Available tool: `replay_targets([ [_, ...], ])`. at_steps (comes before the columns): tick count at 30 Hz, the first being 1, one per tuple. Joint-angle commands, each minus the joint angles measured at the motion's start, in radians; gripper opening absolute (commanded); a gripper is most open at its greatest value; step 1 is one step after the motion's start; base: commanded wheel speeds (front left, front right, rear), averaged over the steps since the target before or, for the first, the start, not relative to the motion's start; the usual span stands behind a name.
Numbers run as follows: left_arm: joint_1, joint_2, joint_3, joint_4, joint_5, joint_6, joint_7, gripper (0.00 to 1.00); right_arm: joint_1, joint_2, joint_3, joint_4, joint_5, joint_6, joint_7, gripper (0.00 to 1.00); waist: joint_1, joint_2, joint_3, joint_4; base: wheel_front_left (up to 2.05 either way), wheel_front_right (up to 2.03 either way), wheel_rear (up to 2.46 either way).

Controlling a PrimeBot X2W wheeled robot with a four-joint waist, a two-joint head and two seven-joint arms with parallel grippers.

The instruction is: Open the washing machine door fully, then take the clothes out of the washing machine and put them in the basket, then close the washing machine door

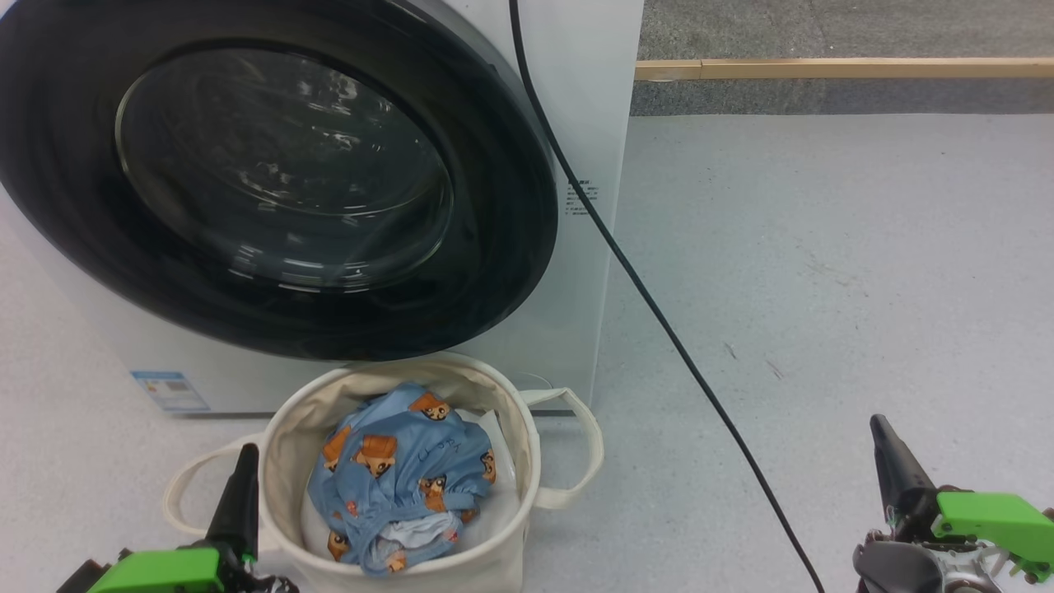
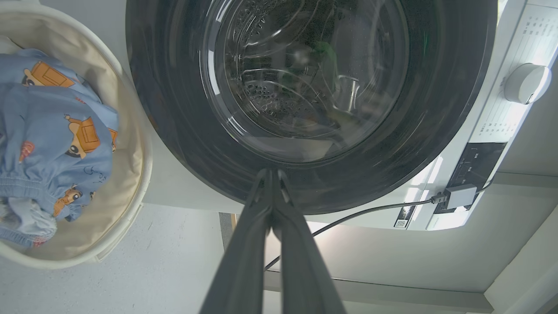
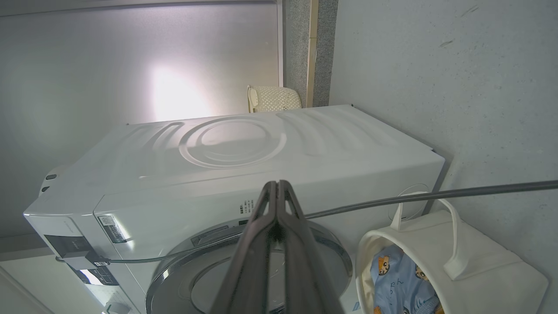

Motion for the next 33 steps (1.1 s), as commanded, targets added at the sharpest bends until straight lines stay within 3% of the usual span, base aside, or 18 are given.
replay_targets([
  [1, -0.025, 0.006, 0.033, -0.037, 0.003, -0.007, 0.008, 0.00, -0.016, -0.003, 0.020, -0.038, 0.006, 0.000, 0.007, 0.00, 0.0000, 0.0000, 0.000, 0.000, 0.00, 0.00, 0.00],
  [5, -0.025, 0.006, 0.033, -0.037, 0.003, -0.007, 0.008, 0.00, -0.016, -0.003, 0.020, -0.038, 0.006, 0.000, 0.007, 0.00, 0.0000, 0.0000, 0.000, 0.000, 0.00, 0.00, 0.00],
  [6, 0.000, 0.000, -0.001, 0.003, 0.000, 0.000, -0.105, 0.00, 0.000, 0.000, 0.001, 0.003, 0.000, 0.000, -0.106, 0.00, 0.0000, 0.0000, 0.000, 0.000, 0.00, 0.00, 0.00],
  [7, 0.001, -0.001, -0.003, 0.003, 0.001, 0.001, -0.013, 0.00, 0.001, 0.001, 0.002, 0.003, -0.001, -0.001, -0.013, 0.00, 0.0000, 0.0000, 0.000, 0.000, 0.00, 0.00, 0.00],
  [9, 0.006, -0.003, -0.007, -0.011, 0.018, 0.009, -0.019, 0.00, 0.006, 0.004, 0.010, -0.011, -0.018, -0.009, -0.018, 0.00, 0.0000, 0.0000, 0.000, 0.000, 0.00, 0.00, 0.00],
  [17, 0.022, -0.012, -0.023, -0.070, 0.239, 0.033, -0.037, 0.00, 0.025, 0.013, 0.036, -0.070, -0.239, -0.035, -0.037, 0.00, 0.0000, 0.0000, -0.001, 0.000, 0.00, 0.00, 0.00],
  [21, 0.032, -0.017, -0.032, -0.104, 0.477, 0.048, -0.048, 0.00, 0.035, 0.018, 0.052, -0.104, -0.477, -0.050, -0.048, 0.00, 0.0000, 0.0000, -0.001, 0.000, 0.00, 0.00, 0.00],
  [28, 0.048, -0.026, -0.047, -0.163, 1.049, 0.072, -0.066, 0.00, 0.054, 0.027, 0.078, -0.164, -1.040, -0.076, -0.067, 0.00, 0.0000, 0.0000, -0.002, 0.000, 0.00, 0.00, 0.00],
  [33, 0.060, -0.032, -0.059, -0.206, 1.365, 0.090, -0.080, 0.00, 0.067, 0.034, 0.097, -0.206, -1.356, -0.095, -0.080, 0.00, 0.0000, 0.0000, -0.002, 0.000, 0.00, 0.00, 0.00],
])
